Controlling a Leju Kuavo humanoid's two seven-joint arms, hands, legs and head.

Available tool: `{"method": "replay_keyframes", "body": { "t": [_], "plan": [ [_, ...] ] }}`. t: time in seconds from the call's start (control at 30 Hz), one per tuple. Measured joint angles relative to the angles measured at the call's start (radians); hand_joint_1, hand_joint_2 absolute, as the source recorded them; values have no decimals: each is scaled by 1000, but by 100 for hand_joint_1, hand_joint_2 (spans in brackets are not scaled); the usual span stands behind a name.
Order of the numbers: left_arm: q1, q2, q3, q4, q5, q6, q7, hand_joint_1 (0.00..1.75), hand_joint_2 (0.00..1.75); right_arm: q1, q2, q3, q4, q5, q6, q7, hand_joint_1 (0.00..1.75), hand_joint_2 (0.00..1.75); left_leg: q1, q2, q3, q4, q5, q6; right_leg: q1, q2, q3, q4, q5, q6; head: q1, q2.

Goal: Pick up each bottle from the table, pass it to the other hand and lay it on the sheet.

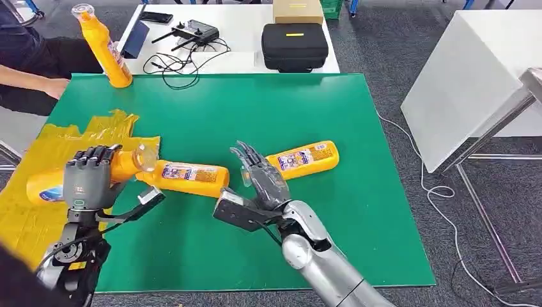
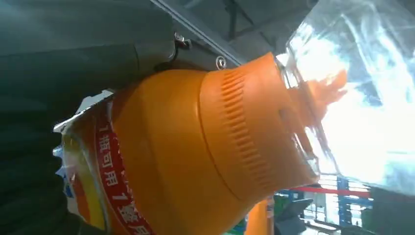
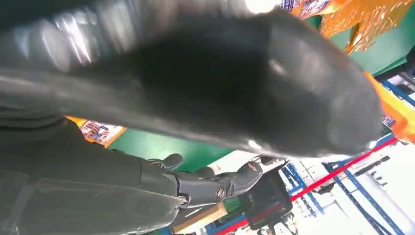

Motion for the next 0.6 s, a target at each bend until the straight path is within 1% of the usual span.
{"method": "replay_keyframes", "body": {
  "t": [0.37, 0.5, 0.6],
  "plan": [
    [3, 22, -39, 73, -4, 0, 25, 175, 175, -7, -1, 27, 6, -18, 3, 0, 0, 0, 0, 0, 0, 0, 0, 0, 0, 0, 0, 0, 0, 0, 0, 0],
    [3, 35, -87, 116, -14, 0, 86, 175, 175, -14, -1, 38, 7, -22, 6, 0, 0, 0, 0, 0, 0, 0, 0, 0, 0, 0, 0, 0, 0, 0, 0, 0],
    [3, 37, -92, 121, -15, 0, 91, 175, 175, -15, -1, 39, 8, -23, 7, 0, 0, 0, 0, 0, 0, 0, 0, 0, 0, 0, 0, 0, 0, 0, 0, 0]
  ]
}}
